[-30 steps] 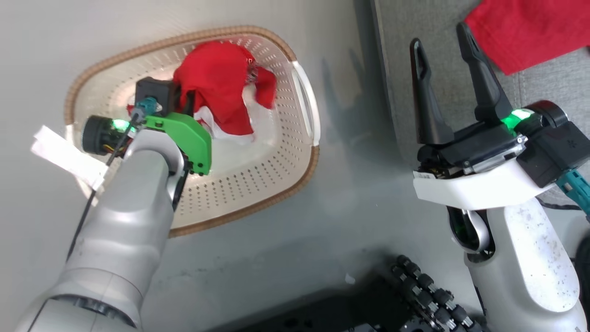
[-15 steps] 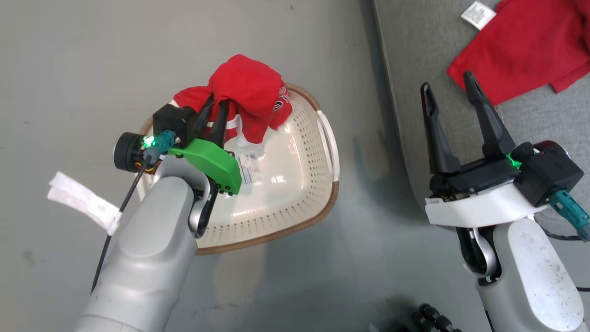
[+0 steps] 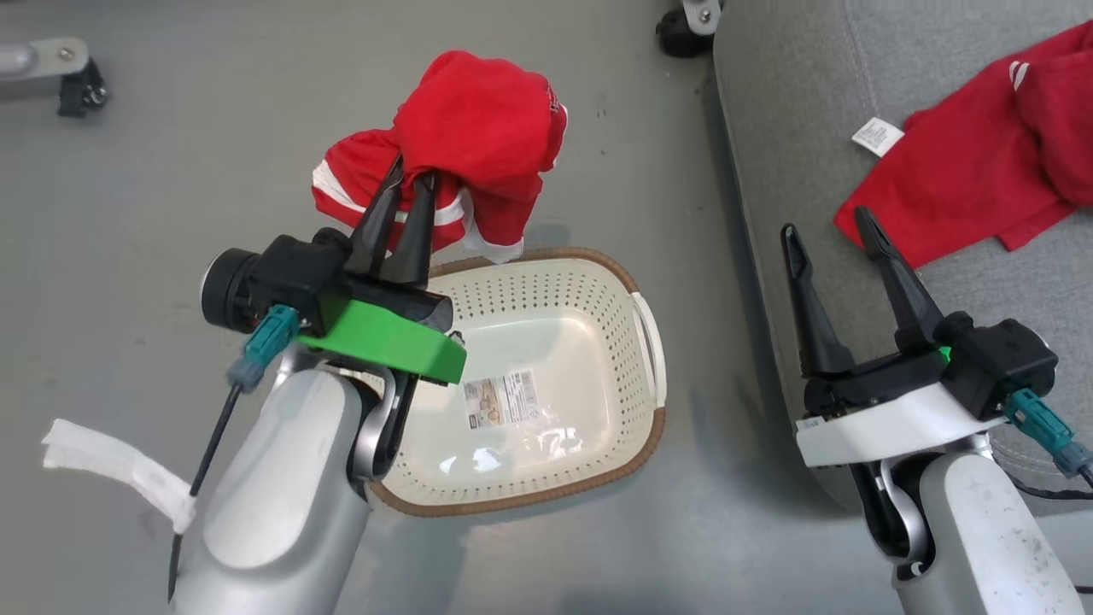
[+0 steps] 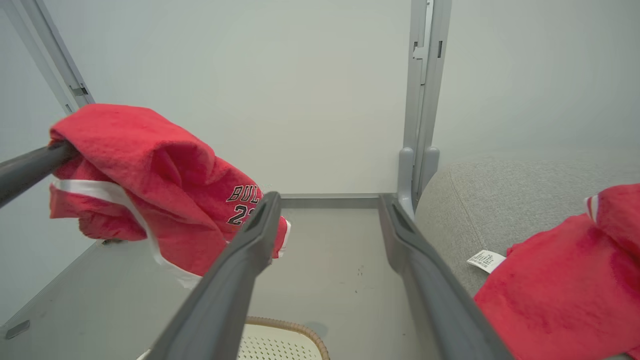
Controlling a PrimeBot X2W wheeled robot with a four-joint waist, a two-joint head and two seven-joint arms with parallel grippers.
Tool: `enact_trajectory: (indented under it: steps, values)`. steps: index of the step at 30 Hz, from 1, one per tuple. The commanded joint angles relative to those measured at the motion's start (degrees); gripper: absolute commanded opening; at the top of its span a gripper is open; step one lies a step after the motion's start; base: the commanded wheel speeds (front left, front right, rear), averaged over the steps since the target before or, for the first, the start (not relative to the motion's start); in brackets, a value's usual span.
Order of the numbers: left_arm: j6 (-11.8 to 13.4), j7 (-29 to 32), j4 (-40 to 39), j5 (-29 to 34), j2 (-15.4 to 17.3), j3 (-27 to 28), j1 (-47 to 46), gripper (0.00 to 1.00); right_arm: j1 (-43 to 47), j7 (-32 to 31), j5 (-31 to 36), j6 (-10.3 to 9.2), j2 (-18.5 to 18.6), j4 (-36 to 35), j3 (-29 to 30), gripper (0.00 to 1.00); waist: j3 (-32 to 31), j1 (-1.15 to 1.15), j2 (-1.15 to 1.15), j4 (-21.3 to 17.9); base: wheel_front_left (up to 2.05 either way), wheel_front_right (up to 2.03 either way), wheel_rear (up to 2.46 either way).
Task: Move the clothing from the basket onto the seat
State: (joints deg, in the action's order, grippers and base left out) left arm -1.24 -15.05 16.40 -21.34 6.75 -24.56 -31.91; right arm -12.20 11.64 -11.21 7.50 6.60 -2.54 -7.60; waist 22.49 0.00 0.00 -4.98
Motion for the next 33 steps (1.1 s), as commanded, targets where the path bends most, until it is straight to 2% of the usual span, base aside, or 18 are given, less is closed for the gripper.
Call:
enact_trajectory:
  steps: [1,8,14,24,33]
  values:
    - [0.28,-0.16,-2.14,0.33,0.33,0.29,1.64,0.00,1.21,-0.35,0.39,-0.02,0.16,-0.22,0.06,1.00,-4.55,0.00,0.00,2.50,0.00,0.00,0.00]
    - [-0.20,-0.11,-12.17,1.59,0.34,1.99,6.16,0.00,3.69,-1.94,0.54,-0.02,-0.19,-0.90,-0.57,1.00,-8.55,0.00,0.00,3.30,0.00,0.00,0.00]
    - [-0.91,-0.11,-16.75,2.28,0.38,2.60,10.37,0.00,5.96,-3.08,0.84,-0.02,-0.75,-2.00,-1.18,1.00,-11.21,0.00,0.00,3.53,0.00,0.00,0.00]
    - [-1.31,-0.11,-20.38,1.69,0.08,1.60,17.09,0.00,10.52,-4.99,0.63,-0.02,-1.49,-3.51,-1.52,1.00,-15.39,0.00,0.00,3.97,0.00,0.00,0.00]
    - [-1.37,0.24,-20.53,0.79,-0.06,0.08,19.96,0.00,13.39,-6.35,0.64,-0.02,-2.24,-4.49,-1.74,1.00,-17.84,0.00,0.00,3.74,0.00,0.00,0.00]
